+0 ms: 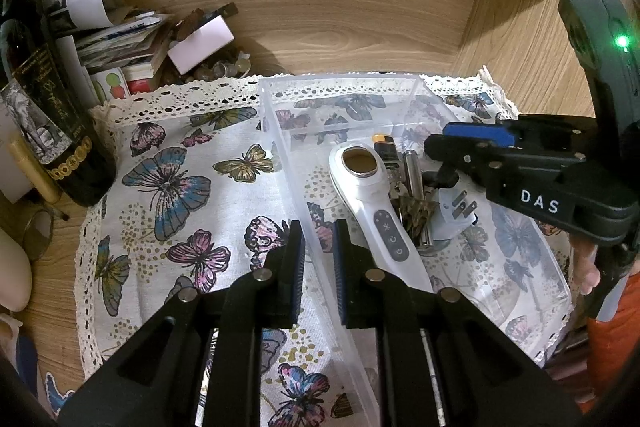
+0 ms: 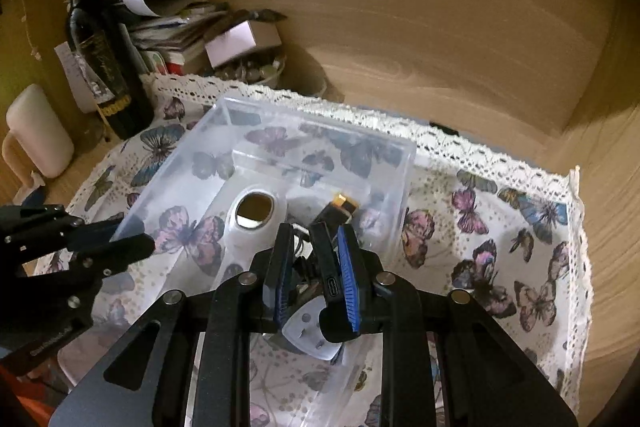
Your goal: Organize rigid objects
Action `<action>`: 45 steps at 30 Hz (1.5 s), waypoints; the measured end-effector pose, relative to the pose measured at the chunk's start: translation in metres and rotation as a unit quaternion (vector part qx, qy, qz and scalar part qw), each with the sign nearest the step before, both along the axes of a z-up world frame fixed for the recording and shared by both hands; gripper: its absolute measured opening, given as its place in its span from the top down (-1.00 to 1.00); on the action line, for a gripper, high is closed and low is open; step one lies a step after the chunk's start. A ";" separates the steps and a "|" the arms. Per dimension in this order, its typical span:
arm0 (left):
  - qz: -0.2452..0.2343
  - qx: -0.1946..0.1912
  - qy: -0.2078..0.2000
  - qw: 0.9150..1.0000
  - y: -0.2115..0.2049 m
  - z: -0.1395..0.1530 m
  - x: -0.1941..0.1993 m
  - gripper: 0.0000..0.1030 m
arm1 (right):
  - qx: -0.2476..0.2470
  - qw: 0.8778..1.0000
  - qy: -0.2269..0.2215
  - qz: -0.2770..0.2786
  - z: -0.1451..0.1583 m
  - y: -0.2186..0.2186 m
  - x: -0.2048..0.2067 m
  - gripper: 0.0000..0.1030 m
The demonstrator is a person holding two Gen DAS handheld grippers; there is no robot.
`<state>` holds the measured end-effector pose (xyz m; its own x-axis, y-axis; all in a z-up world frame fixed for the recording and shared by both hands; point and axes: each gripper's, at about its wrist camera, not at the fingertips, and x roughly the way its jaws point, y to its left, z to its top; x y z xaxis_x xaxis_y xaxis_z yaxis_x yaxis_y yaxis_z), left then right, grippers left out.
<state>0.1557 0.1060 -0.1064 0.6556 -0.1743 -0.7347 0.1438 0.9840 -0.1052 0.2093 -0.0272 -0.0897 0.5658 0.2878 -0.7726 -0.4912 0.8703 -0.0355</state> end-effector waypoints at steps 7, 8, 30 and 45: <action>0.006 0.010 -0.014 1.000 0.000 0.007 -0.008 0.75 | 0.008 1.000 -0.021 -0.003 0.012 -0.006 -0.015 0.44; 0.009 0.014 -0.019 1.000 0.000 0.009 -0.010 0.71 | 0.010 1.000 -0.027 -0.003 0.015 -0.007 -0.018 0.42; 0.063 0.038 -0.236 0.969 -0.026 0.089 -0.111 -0.98 | 0.073 0.975 -0.205 -0.051 0.077 -0.058 -0.132 -1.00; 0.063 0.012 -0.276 0.959 -0.039 0.100 -0.148 -0.99 | 0.122 0.962 -0.238 -0.062 0.081 -0.076 -0.173 -1.00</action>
